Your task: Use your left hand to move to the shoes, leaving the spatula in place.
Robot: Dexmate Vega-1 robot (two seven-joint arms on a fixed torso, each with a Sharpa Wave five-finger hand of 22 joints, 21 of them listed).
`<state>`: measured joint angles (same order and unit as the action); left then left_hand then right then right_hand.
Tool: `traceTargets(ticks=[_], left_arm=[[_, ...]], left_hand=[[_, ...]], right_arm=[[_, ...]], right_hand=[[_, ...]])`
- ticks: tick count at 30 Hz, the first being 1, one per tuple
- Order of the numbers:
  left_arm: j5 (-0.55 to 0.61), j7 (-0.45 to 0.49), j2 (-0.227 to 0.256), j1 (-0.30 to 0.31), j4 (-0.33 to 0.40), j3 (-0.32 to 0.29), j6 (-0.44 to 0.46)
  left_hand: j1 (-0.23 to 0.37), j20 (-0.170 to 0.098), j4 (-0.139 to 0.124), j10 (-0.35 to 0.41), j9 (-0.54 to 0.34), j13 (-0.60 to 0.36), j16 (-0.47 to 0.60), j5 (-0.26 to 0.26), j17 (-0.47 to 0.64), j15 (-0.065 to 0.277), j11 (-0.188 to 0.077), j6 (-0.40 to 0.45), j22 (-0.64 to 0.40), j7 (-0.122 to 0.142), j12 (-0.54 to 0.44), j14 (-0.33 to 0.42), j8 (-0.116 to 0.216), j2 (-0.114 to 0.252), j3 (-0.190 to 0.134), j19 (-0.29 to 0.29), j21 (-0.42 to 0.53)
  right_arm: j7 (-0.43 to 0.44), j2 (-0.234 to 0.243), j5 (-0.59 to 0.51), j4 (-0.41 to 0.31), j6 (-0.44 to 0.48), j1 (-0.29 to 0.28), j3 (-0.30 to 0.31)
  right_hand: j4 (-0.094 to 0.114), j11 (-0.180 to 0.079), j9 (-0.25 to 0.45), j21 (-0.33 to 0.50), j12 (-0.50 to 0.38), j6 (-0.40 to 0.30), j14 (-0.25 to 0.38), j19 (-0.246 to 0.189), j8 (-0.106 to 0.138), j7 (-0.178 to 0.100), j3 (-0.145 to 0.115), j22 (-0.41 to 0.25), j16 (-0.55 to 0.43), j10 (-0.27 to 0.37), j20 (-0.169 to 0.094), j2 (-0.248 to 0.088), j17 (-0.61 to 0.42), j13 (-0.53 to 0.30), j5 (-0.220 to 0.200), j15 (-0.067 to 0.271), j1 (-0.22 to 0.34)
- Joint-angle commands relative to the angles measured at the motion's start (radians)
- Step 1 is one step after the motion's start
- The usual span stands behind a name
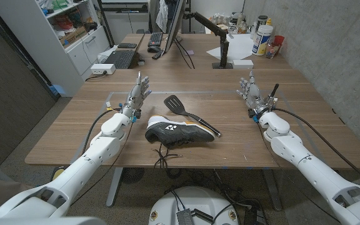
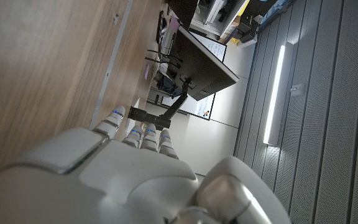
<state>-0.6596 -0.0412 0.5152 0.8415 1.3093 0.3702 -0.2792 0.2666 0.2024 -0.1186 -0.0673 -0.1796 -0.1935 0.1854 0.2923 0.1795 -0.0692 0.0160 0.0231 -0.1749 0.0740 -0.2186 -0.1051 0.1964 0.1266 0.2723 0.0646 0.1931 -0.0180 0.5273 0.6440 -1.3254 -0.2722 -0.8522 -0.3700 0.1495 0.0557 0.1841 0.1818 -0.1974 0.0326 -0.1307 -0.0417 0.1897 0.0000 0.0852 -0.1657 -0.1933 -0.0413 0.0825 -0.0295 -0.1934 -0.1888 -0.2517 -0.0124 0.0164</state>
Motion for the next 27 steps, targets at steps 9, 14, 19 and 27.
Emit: traceTargets(ticks=[9, 14, 19, 27], left_arm=[[-0.010, -0.026, 0.004, -0.007, 0.001, -0.001, 0.005], [0.005, -0.017, 0.008, -0.011, 0.001, 0.003, 0.005], [0.030, -0.011, 0.017, -0.020, 0.002, 0.006, -0.006], [0.092, 0.018, 0.045, -0.018, 0.033, 0.011, -0.022]], left_hand=[[0.021, 0.008, 0.004, -0.009, -0.002, -0.004, 0.003, 0.005, 0.005, -0.003, -0.003, 0.003, -0.002, 0.009, -0.004, -0.015, 0.002, 0.003, 0.004, -0.001, 0.002], [0.023, 0.008, 0.005, -0.009, -0.002, -0.004, 0.002, 0.005, 0.005, -0.003, -0.003, 0.006, -0.002, 0.007, -0.003, -0.019, 0.003, 0.004, 0.003, 0.000, 0.002], [0.029, 0.008, 0.007, -0.013, -0.002, -0.004, -0.002, 0.003, 0.005, -0.002, -0.003, 0.003, -0.002, 0.007, -0.001, -0.032, 0.001, 0.005, 0.001, 0.008, -0.002], [0.032, 0.009, 0.008, -0.017, -0.002, -0.004, -0.004, 0.001, 0.005, -0.002, -0.002, -0.002, -0.002, 0.008, 0.000, -0.041, -0.002, 0.004, 0.000, 0.015, -0.004]], right_arm=[[0.028, 0.020, -0.020, -0.031, 0.025, -0.004, 0.001], [0.033, 0.018, -0.025, -0.028, 0.026, 0.000, -0.001], [0.040, 0.017, -0.031, -0.022, 0.029, 0.007, 0.000], [0.039, 0.014, -0.031, -0.009, 0.027, 0.015, 0.000]], right_hand=[[-0.003, 0.010, 0.004, 0.005, -0.003, 0.011, -0.011, 0.002, 0.005, 0.000, 0.002, -0.002, -0.003, -0.003, 0.011, -0.006, -0.003, -0.004, -0.008, -0.002, 0.012], [-0.005, 0.010, 0.004, 0.005, -0.001, 0.011, -0.012, 0.003, 0.005, 0.001, 0.002, -0.002, -0.003, -0.006, 0.011, -0.007, -0.002, -0.004, -0.009, -0.003, 0.015], [-0.007, 0.010, 0.004, 0.004, -0.001, 0.012, -0.013, 0.004, 0.004, 0.002, 0.002, -0.002, -0.002, -0.007, 0.010, -0.007, -0.001, -0.004, -0.009, -0.003, 0.017], [-0.009, 0.010, 0.004, 0.004, -0.001, 0.013, -0.015, 0.006, 0.004, 0.002, 0.003, -0.003, -0.001, -0.007, 0.012, -0.007, -0.001, -0.004, -0.010, -0.004, 0.020]])
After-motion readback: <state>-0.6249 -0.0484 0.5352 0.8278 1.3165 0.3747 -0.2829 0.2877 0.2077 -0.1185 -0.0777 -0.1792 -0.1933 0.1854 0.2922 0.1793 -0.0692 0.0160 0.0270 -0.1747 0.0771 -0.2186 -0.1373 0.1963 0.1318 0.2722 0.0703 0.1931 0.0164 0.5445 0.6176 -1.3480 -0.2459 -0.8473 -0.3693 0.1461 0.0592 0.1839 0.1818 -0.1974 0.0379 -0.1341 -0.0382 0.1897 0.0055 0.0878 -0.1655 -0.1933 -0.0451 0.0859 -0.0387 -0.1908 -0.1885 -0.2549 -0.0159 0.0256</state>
